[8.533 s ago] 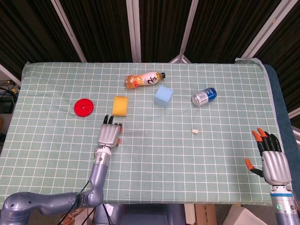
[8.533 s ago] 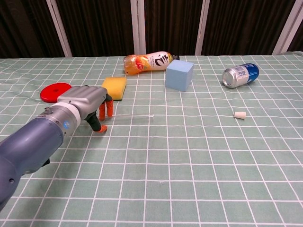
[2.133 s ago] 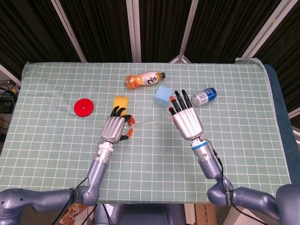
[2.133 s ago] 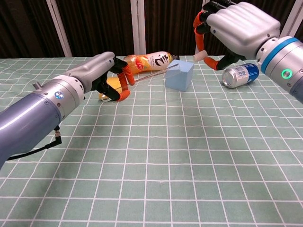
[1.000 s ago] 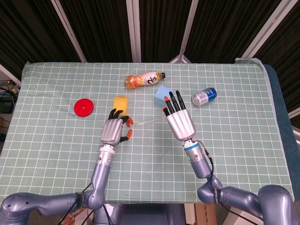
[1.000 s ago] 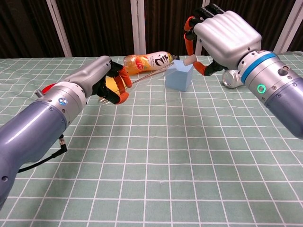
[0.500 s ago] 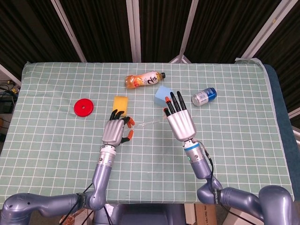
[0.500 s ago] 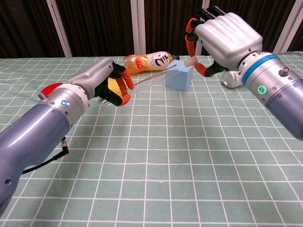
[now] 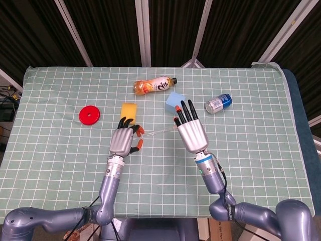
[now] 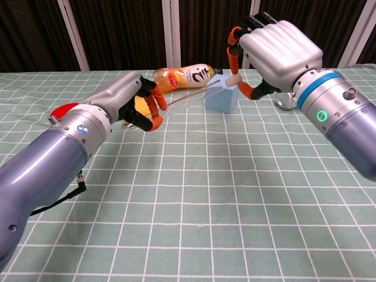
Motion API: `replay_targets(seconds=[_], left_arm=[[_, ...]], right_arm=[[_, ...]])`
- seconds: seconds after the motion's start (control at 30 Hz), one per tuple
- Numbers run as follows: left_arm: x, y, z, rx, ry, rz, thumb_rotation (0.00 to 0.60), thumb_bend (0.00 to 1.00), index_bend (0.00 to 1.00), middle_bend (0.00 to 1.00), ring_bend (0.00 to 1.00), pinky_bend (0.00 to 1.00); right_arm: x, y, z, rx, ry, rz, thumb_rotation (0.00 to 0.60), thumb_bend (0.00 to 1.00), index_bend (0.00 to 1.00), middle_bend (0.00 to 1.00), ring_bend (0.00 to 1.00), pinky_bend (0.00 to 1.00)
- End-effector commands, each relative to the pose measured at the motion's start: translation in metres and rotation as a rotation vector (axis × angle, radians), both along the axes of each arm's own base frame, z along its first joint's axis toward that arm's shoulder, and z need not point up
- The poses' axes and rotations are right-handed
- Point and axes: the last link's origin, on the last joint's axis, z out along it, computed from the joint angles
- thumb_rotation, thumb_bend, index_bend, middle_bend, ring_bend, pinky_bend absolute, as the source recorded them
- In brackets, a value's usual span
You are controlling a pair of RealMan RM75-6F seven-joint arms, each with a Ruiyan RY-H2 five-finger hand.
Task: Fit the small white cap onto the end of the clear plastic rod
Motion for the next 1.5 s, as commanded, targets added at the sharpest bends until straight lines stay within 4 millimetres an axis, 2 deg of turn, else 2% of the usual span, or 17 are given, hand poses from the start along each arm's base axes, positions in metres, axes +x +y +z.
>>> replay_targets(seconds=[0.03, 1.5], left_arm=[[0.0, -0.0003, -0.0008, -0.002, 0.0, -0.001, 0.6, 0.75, 0.49, 0.5, 0.14, 0.02], [0.0072, -0.0026, -0.0083, -0.007, -0.014, -0.013, 0.6, 0.75, 0.49, 0.5, 0.14, 0.02]], right_arm=[[0.0011, 0.0007, -0.0007, 0.002, -0.001, 0.002, 0.6, 0.45, 0.53, 0.21, 0.0, 0.0], [0.0092, 0.0073, -0.0072, 0.027, -0.029, 0.003, 0.6, 0.45, 0.53, 0.21, 0.0, 0.0]])
